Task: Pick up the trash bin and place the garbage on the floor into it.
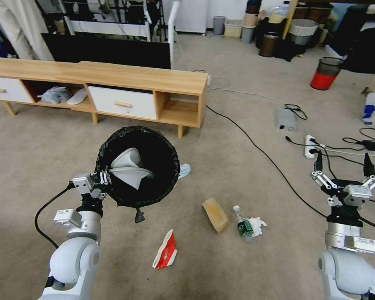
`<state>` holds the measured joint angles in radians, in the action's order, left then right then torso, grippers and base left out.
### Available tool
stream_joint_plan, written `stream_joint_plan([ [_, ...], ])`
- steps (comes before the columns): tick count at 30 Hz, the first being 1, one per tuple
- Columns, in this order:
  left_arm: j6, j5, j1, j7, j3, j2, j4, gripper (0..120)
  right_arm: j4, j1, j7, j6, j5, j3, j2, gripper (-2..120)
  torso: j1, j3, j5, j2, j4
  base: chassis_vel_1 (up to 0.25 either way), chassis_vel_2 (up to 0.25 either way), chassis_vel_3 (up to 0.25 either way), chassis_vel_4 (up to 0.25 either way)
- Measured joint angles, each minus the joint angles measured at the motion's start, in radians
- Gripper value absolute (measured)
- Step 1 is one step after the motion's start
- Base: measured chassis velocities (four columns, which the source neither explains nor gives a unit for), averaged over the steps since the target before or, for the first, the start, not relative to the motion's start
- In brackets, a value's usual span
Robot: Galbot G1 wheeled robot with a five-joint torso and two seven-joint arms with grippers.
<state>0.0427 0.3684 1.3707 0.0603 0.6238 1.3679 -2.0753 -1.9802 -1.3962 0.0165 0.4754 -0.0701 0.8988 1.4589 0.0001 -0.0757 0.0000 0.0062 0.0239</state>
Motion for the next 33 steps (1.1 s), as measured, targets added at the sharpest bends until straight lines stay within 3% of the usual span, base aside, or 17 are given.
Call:
stream_joint_plan([
  [20, -0.031, -0.012, 0.0, 0.004, -0.002, 0.003, 0.003, 4, -0.003, 0.0, 0.004, 0.003, -0.001, -0.001, -0.001, 100, 0.0, 0.0, 0.0, 0.0, 0.0001, 0.016, 0.02, 0.02, 0.018],
  [33, -0.017, 0.0, 0.007, 0.005, -0.003, 0.002, -0.009, 4, -0.006, 0.0, 0.003, -0.001, -0.001, -0.002, -0.007, 100, 0.0, 0.0, 0.0, 0.0, 0.0, 0.0, 0.0, 0.0, 0.0],
])
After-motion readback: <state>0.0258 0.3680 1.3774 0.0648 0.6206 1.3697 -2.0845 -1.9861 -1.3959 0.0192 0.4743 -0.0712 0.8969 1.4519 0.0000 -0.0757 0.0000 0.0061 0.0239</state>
